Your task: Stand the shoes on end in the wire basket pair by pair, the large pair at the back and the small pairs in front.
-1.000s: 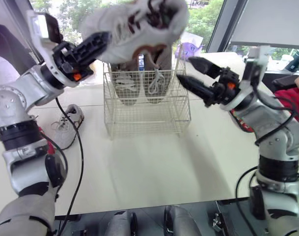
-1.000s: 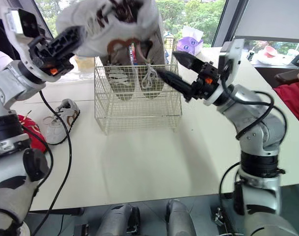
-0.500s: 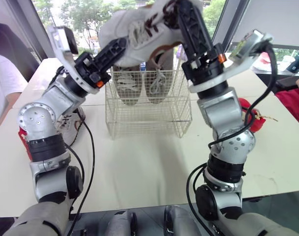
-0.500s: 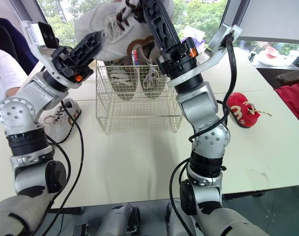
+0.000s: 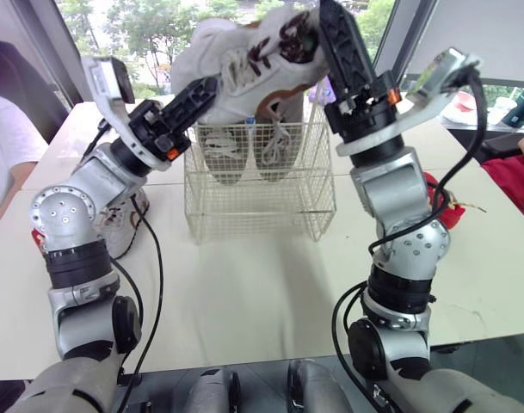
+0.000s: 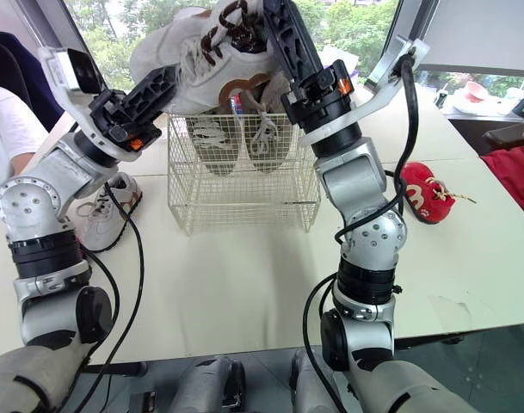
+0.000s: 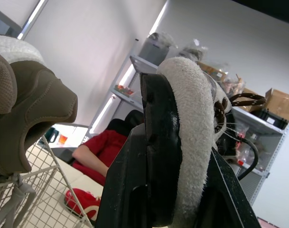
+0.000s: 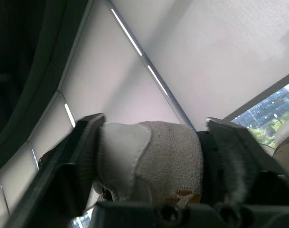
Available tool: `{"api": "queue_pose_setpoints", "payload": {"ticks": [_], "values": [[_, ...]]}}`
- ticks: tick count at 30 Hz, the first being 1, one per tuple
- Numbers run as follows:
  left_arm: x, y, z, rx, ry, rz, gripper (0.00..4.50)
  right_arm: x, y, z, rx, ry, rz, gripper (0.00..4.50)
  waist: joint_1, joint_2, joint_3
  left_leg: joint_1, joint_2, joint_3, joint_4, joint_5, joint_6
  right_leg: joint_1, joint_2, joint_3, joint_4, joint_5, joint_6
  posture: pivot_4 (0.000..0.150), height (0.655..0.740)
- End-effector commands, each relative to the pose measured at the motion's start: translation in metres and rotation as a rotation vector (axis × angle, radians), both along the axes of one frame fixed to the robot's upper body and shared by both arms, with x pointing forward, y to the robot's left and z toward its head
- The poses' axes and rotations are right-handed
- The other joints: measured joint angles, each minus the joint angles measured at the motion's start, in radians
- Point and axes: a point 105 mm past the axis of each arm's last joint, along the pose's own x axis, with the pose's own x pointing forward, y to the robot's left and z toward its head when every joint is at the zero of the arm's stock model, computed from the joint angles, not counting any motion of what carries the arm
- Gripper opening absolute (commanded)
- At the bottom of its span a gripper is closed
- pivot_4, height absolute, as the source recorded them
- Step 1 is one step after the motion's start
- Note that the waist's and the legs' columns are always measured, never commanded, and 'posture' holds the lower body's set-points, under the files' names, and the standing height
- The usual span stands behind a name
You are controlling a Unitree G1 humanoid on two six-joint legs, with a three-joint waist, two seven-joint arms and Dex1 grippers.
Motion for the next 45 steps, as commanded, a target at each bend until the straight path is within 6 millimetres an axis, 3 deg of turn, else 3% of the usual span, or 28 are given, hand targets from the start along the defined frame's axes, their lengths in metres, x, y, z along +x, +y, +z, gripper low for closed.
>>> {"api": "queue_pose_setpoints", "payload": {"ticks": [1, 3, 5, 10, 15, 19, 23, 30, 36, 42, 45], "values": [[-0.008, -0.002, 0.008, 0.007, -0.054, 0.0, 0.26, -0.012, 0.005, 0.01, -0.007, -0.061, 0.037, 1.85, -0.001, 0.0, 0.0, 0.0, 0.0, 0.0, 0.0, 0.0, 0.0, 0.0, 0.0, 0.0, 0.0, 0.0, 0.0, 0.15, 0.74], [-0.008, -0.003, 0.006, 0.018, -0.055, 0.003, 0.26, -0.012, 0.006, 0.01, -0.008, -0.06, 0.04, 1.32, -0.001, 0.0, 0.0, 0.0, 0.0, 0.0, 0.0, 0.0, 0.0, 0.0, 0.0, 0.0, 0.0, 0.0, 0.0, 0.15, 0.74], [-0.004, -0.007, 0.0, 0.067, -0.052, 0.04, 0.26, -0.012, 0.004, 0.013, -0.013, -0.068, 0.039, 1.18, -0.001, 0.0, 0.0, 0.0, 0.0, 0.0, 0.0, 0.0, 0.0, 0.0, 0.0, 0.0, 0.0, 0.0, 0.0, 0.15, 0.74], [0.003, -0.012, -0.019, 0.245, -0.069, 0.16, 2.66, -0.013, -0.011, 0.037, -0.061, -0.149, 0.02, 1.17, 0.0, 0.0, 0.0, 0.0, 0.0, 0.0, 0.0, 0.0, 0.001, 0.0, 0.0, 0.0, 0.0, 0.0, 0.0, 0.15, 0.74], [-0.001, 0.0, -0.043, 0.354, -0.043, 0.185, 2.66, -0.016, -0.029, 0.068, -0.159, -0.277, -0.037, 1.17, -0.002, 0.002, 0.001, 0.0, 0.0, 0.0, -0.001, -0.001, 0.001, -0.001, 0.0, 0.0, -0.001, 0.0, 0.0, 0.15, 0.74], [-0.007, 0.014, -0.064, 0.476, -0.02, 0.229, 2.66, -0.019, -0.041, 0.082, -0.436, -0.464, -0.164, 1.17, 0.0, 0.002, 0.002, -0.001, 0.001, 0.001, -0.001, -0.002, 0.003, -0.002, 0.0, 0.0, -0.002, 0.0, 0.0, 0.15, 0.74], [-0.018, 0.024, -0.071, 0.57, -0.029, 0.238, 2.66, -0.005, -0.042, 0.062, -0.811, -0.595, -0.233, 1.17, -0.001, 0.002, 0.002, -0.001, 0.001, 0.001, -0.001, -0.003, 0.005, 0.0, 0.0, 0.0, -0.008, 0.0, 0.0, 0.15, 0.74], [-0.027, 0.028, -0.061, 0.569, -0.048, 0.264, 2.66, 0.039, -0.037, 0.013, -1.156, -0.744, -0.32, 1.17, -0.001, 0.002, 0.002, -0.002, 0.001, 0.002, -0.001, -0.003, 0.005, 0.0, 0.001, 0.0, -0.012, 0.0, 0.0, 0.15, 0.74], [-0.03, 0.03, -0.065, 0.579, -0.034, 0.282, 2.66, 0.058, -0.029, -0.018, -1.25, -0.827, -0.284, 1.17, -0.002, 0.002, 0.002, -0.002, 0.001, 0.003, -0.001, 0.001, -0.002, 0.0, 0.001, 0.0, -0.013, 0.0, 0.0, 0.15, 0.74], [-0.029, 0.032, -0.069, 0.605, -0.021, 0.305, 2.66, 0.073, -0.032, -0.041, -1.264, -0.731, -0.176, 1.17, 0.001, 0.002, 0.002, -0.002, 0.001, 0.002, -0.001, 0.001, -0.003, 0.001, 0.001, 0.0, -0.013, 0.0, 0.0, 0.15, 0.74], [-0.028, 0.033, -0.071, 0.611, -0.012, 0.315, 2.73, 0.078, -0.035, -0.045, -1.265, -0.707, -0.169, 2.49, -0.002, 0.002, 0.002, -0.002, 0.001, 0.002, -0.002, 0.001, -0.003, 0.0, 0.0, 0.0, -0.013, 0.0, 0.0, 0.15, 0.74]]}}
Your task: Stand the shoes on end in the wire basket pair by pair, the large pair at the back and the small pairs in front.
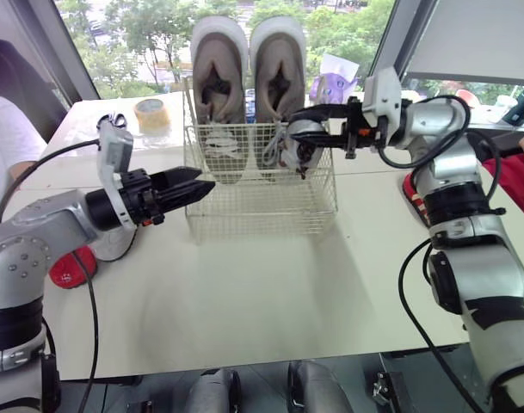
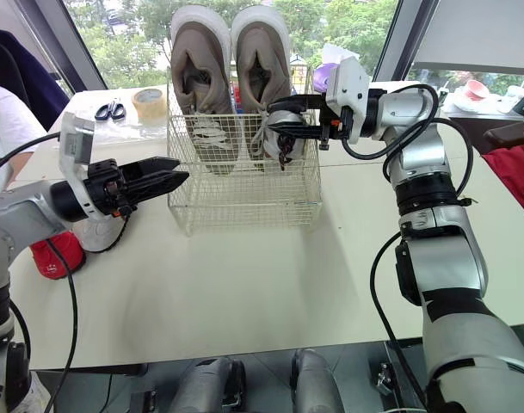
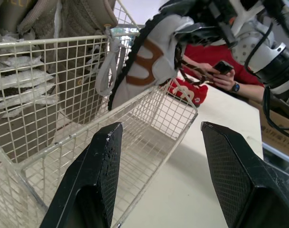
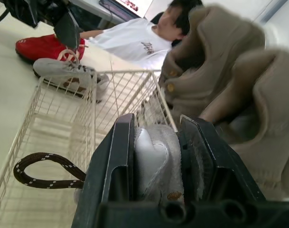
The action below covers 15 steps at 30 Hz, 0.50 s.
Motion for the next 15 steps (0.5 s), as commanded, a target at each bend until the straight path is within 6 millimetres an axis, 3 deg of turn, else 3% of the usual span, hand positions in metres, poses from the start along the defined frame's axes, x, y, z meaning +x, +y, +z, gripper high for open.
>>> {"api": "queue_pose_setpoints", "payload": {"ticks": [1, 4, 9, 15], "values": [[-0.004, 0.002, 0.007, 0.01, -0.036, 0.014, 2.73, -0.002, -0.003, 0.015, 0.016, -0.051, 0.004, 3.01, -0.001, 0.0, 0.0, 0.0, 0.0, 0.0, 0.0, 0.0, 0.0, 0.0, 0.0, 0.0, 0.0, 0.0, 0.0, 0.15, 0.74], [-0.005, 0.003, 0.006, 0.013, -0.032, 0.016, 2.73, -0.001, -0.004, 0.018, 0.037, -0.048, 0.003, 4.48, -0.001, 0.0, 0.0, 0.0, 0.0, 0.0, 0.0, 0.0, -0.001, 0.0, 0.0, 0.0, 0.0, 0.0, 0.0, 0.15, 0.74], [-0.006, 0.008, 0.003, 0.035, -0.018, 0.019, 2.73, -0.015, -0.007, 0.039, 0.089, -0.045, 0.038, 4.48, -0.001, 0.0, 0.0, 0.0, 0.0, 0.0, 0.0, 0.0, -0.001, 0.0, 0.0, 0.0, 0.001, 0.0, 0.0, 0.15, 0.74], [-0.006, 0.033, 0.011, 0.07, -0.022, 0.08, 2.73, -0.055, -0.005, 0.061, 0.115, 0.008, 0.107, 4.48, 0.003, 0.0, 0.0, 0.0, 0.0, -0.001, 0.0, 0.0, -0.001, -0.001, -0.001, -0.001, 0.001, 0.0, 0.0, 0.15, 0.74]]}}
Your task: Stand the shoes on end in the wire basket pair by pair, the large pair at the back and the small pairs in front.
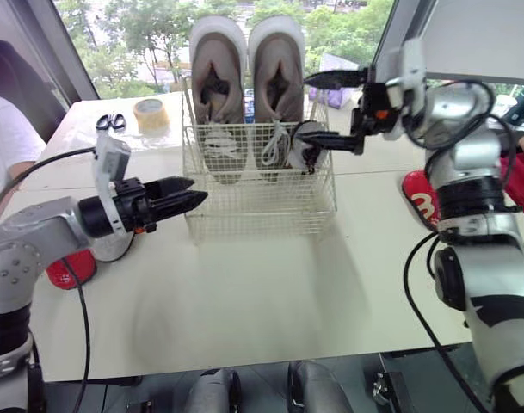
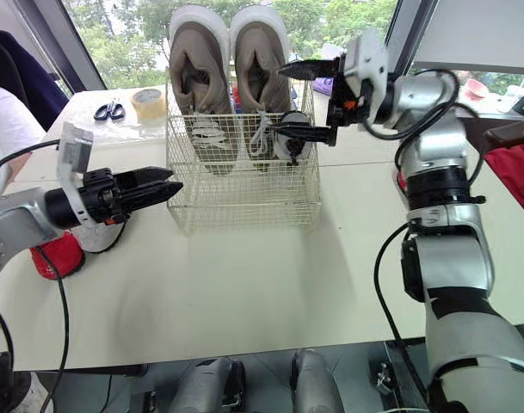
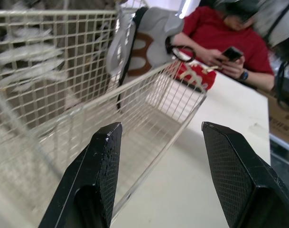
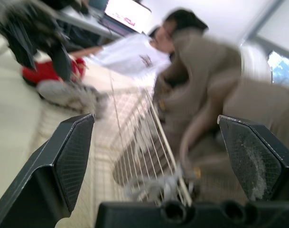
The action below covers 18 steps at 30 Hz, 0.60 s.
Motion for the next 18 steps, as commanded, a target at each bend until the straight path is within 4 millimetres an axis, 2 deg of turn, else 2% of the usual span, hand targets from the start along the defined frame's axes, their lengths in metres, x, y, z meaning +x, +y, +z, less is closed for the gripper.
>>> {"api": "queue_pose_setpoints", "payload": {"ticks": [1, 2, 3, 4, 6, 8, 11, 14, 18], "values": [[-0.001, 0.026, 0.024, 0.006, -0.071, 0.071, 2.73, -0.035, 0.003, 0.031, 0.076, -0.005, 0.066, 4.48, -0.001, 0.0, 0.0, 0.0, 0.0, 0.0, 0.0, 0.0, 0.0, 0.0, 0.0, 0.0, 0.0, 0.0, 0.0, 0.15, 0.74], [0.002, 0.037, 0.03, 0.016, -0.087, 0.118, 2.97, -0.045, 0.005, 0.037, 0.099, 0.016, 0.095, 4.5, -0.001, 0.0, 0.0, 0.0, 0.0, 0.0, 0.0, 0.0, 0.0, 0.0, 0.0, 0.0, 0.0, 0.0, 0.0, 0.15, 0.74], [0.01, 0.057, 0.035, 0.06, -0.103, 0.217, 3.25, -0.06, 0.008, 0.041, 0.113, 0.052, 0.145, 4.5, -0.001, 0.0, 0.0, 0.0, 0.0, 0.0, 0.0, 0.0, 0.0, -0.001, 0.0, 0.0, 0.0, 0.0, 0.0, 0.15, 0.74], [0.016, 0.075, 0.035, 0.127, -0.109, 0.3, 3.54, -0.072, 0.011, 0.039, 0.093, 0.091, 0.183, 4.5, -0.002, 0.0, 0.0, 0.0, 0.0, 0.0, 0.0, 0.0, 0.0, -0.001, 0.0, 0.0, 0.001, 0.0, 0.0, 0.15, 0.74], [0.027, 0.106, 0.026, 0.296, -0.1, 0.433, 4.48, -0.087, 0.017, 0.029, 0.037, 0.149, 0.217, 4.5, -0.002, 0.0, 0.0, 0.0, 0.001, 0.0, -0.001, 0.0, 0.0, -0.002, 0.0, -0.001, 0.001, 0.0, -0.001, 0.15, 0.74], [0.036, 0.127, 0.009, 0.44, -0.05, 0.477, 4.48, -0.097, 0.023, 0.009, -0.055, 0.228, 0.232, 4.5, 0.0, 0.001, -0.001, 0.0, 0.001, 0.001, -0.002, -0.003, 0.004, -0.002, 0.0, -0.001, 0.001, 0.0, -0.001, 0.15, 0.74], [0.062, 0.147, 0.013, 0.339, 0.021, 0.585, 4.48, -0.103, 0.031, -0.027, -0.183, 0.297, 0.23, 4.5, 0.019, 0.0, -0.001, 0.0, 0.0, 0.001, -0.002, -0.005, 0.007, -0.001, -0.001, -0.002, -0.001, -0.001, -0.004, 0.15, 0.74], [0.094, 0.163, 0.004, 0.339, 0.142, 0.691, 4.48, -0.108, 0.036, -0.065, -0.302, 0.338, 0.227, 4.5, 0.037, -0.004, -0.002, -0.002, 0.0, 0.0, 0.002, -0.004, 0.008, 0.0, 0.0, -0.004, -0.002, 0.001, -0.003, 0.15, 0.74], [0.114, 0.157, 0.005, 0.37, 0.195, 0.675, 4.48, -0.109, 0.038, -0.073, -0.294, 0.354, 0.213, 4.5, 0.032, -0.005, -0.002, -0.004, -0.001, 0.006, 0.003, -0.005, 0.01, -0.001, 0.0, -0.002, -0.002, 0.002, -0.001, 0.15, 0.74]]}}
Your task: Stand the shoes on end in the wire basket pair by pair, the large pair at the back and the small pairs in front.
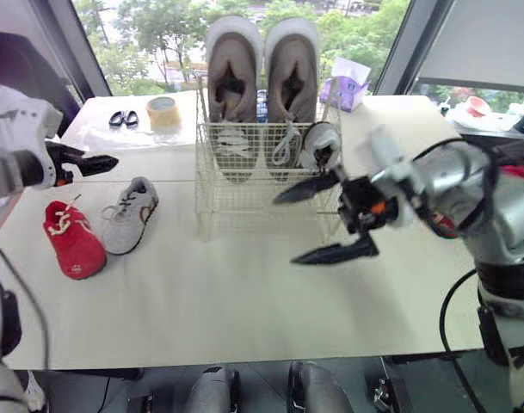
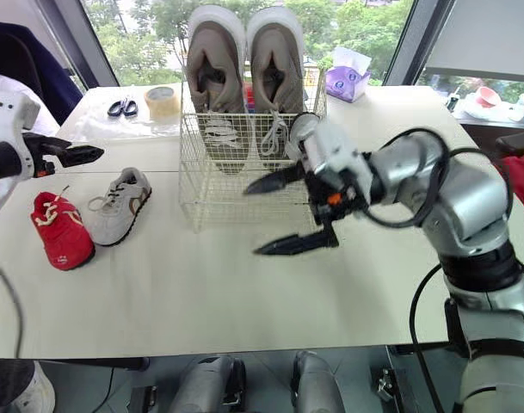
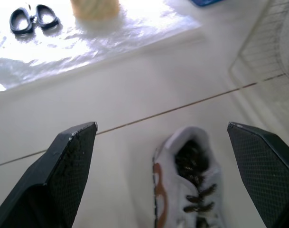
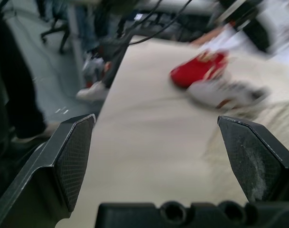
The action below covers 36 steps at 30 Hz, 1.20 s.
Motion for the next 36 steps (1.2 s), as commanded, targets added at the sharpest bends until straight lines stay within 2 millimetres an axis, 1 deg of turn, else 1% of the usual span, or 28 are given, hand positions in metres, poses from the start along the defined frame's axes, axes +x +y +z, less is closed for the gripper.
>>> {"api": "queue_pose_setpoints", "payload": {"ticks": [1, 2, 4, 7, 11, 14, 19, 21, 23, 27, 30, 31, 32, 34, 36], "values": [[0.01, 0.001, 0.005, 0.062, 0.03, -0.009, 4.48, -0.006, 0.001, 0.009, 0.025, -0.063, -0.013, 4.5, -0.006, -0.001, 0.0, -0.002, 0.0, 0.001, 0.0, 0.001, -0.002, 0.0, 0.001, 0.0, 0.0, 0.0, 0.001, 0.15, 0.74], [0.012, -0.001, 0.003, 0.069, 0.04, -0.014, 4.48, -0.006, 0.001, 0.01, 0.036, -0.063, -0.025, 4.5, -0.009, -0.001, 0.0, -0.004, 0.0, 0.001, 0.0, 0.003, -0.005, -0.001, 0.001, -0.001, 0.0, 0.001, 0.001, 0.15, 0.74], [0.016, -0.006, 0.001, 0.074, 0.065, -0.034, 4.48, -0.007, 0.001, 0.01, 0.058, -0.061, -0.053, 4.5, -0.011, -0.001, -0.001, -0.006, -0.001, 0.0, 0.0, 0.003, -0.004, -0.003, 0.001, -0.001, -0.001, 0.001, 0.002, 0.15, 0.74], [0.019, -0.012, -0.003, 0.091, 0.088, -0.051, 4.48, -0.009, 0.0, 0.009, 0.078, -0.054, -0.089, 4.5, -0.013, -0.002, 0.0, -0.013, -0.001, 0.003, 0.0, 0.003, -0.004, -0.012, 0.001, 0.0, 0.0, 0.002, 0.004, 0.15, 0.74], [0.024, -0.018, -0.018, 0.199, 0.151, -0.072, 4.48, -0.011, -0.003, 0.008, 0.092, -0.046, -0.146, 4.5, -0.012, -0.002, 0.0, -0.013, -0.001, 0.003, 0.0, 0.003, -0.004, -0.013, 0.001, 0.0, 0.0, 0.002, 0.004, 0.15, 0.74], [0.027, -0.018, -0.025, 0.249, 0.172, -0.054, 4.48, -0.01, -0.005, 0.011, 0.113, -0.051, -0.182, 4.5, -0.012, -0.003, 0.0, -0.013, 0.001, 0.003, 0.001, 0.003, -0.004, -0.013, 0.0, 0.0, 0.0, 0.002, 0.004, 0.15, 0.74], [0.027, -0.021, -0.025, 0.267, 0.182, -0.068, 4.48, -0.011, -0.005, 0.011, 0.135, -0.047, -0.219, 4.5, -0.012, -0.003, -0.001, -0.013, 0.002, 0.002, 0.002, 0.002, -0.004, -0.013, 0.0, 0.0, 0.0, 0.002, 0.004, 0.15, 0.74], [0.025, -0.022, -0.029, 0.272, 0.206, -0.094, 4.48, -0.01, -0.006, 0.01, 0.138, -0.042, -0.234, 4.5, -0.012, -0.003, -0.001, -0.013, 0.002, 0.002, 0.002, 0.003, -0.004, -0.013, 0.0, 0.0, 0.001, 0.002, 0.004, 0.15, 0.74], [0.023, -0.023, -0.037, 0.285, 0.243, -0.116, 4.48, -0.008, -0.007, 0.011, 0.146, -0.044, -0.249, 4.5, -0.012, -0.003, -0.001, -0.013, 0.002, 0.003, 0.002, 0.003, -0.004, -0.013, 0.0, 0.0, 0.001, 0.002, 0.004, 0.15, 0.74], [0.019, -0.021, -0.057, 0.29, 0.307, -0.107, 4.48, -0.003, -0.007, 0.012, 0.162, -0.051, -0.266, 4.5, -0.012, -0.004, -0.001, -0.013, 0.002, 0.003, 0.002, 0.002, -0.004, -0.013, 0.0, 0.0, 0.001, 0.002, 0.004, 0.15, 0.74], [0.016, -0.018, -0.074, 0.309, 0.351, -0.09, 3.65, -0.001, -0.006, 0.012, 0.169, -0.051, -0.268, 4.5, -0.013, -0.004, -0.001, -0.012, 0.002, 0.003, 0.002, 0.002, -0.004, -0.013, 0.0, 0.0, 0.004, 0.002, 0.004, 0.15, 0.74], [0.016, -0.017, -0.079, 0.31, 0.358, -0.084, 3.26, -0.001, -0.005, 0.013, 0.171, -0.051, -0.267, 4.5, -0.014, -0.004, -0.001, -0.012, 0.002, 0.003, 0.003, 0.003, -0.004, -0.013, 0.0, 0.0, 0.005, 0.002, 0.004, 0.15, 0.74], [0.016, -0.017, -0.082, 0.303, 0.361, -0.077, 2.69, 0.0, -0.004, 0.013, 0.175, -0.052, -0.267, 4.5, -0.015, -0.004, -0.001, -0.012, 0.002, 0.003, 0.003, 0.002, -0.004, -0.013, 0.0, 0.001, 0.006, 0.002, 0.004, 0.15, 0.74], [0.017, -0.017, -0.086, 0.283, 0.351, -0.058, 1.74, 0.002, -0.004, 0.014, 0.181, -0.053, -0.267, 4.5, -0.016, -0.004, -0.001, -0.011, 0.002, 0.003, 0.004, 0.002, -0.003, -0.013, 0.0, 0.001, 0.008, 0.002, 0.004, 0.15, 0.74], [0.02, -0.017, -0.079, 0.247, 0.313, -0.03, 0.9, 0.003, -0.004, 0.015, 0.181, -0.054, -0.267, 4.5, -0.016, -0.004, -0.001, -0.011, 0.002, 0.003, 0.008, -0.001, 0.003, -0.014, 0.0, 0.001, 0.013, 0.002, 0.004, 0.15, 0.74]]}}
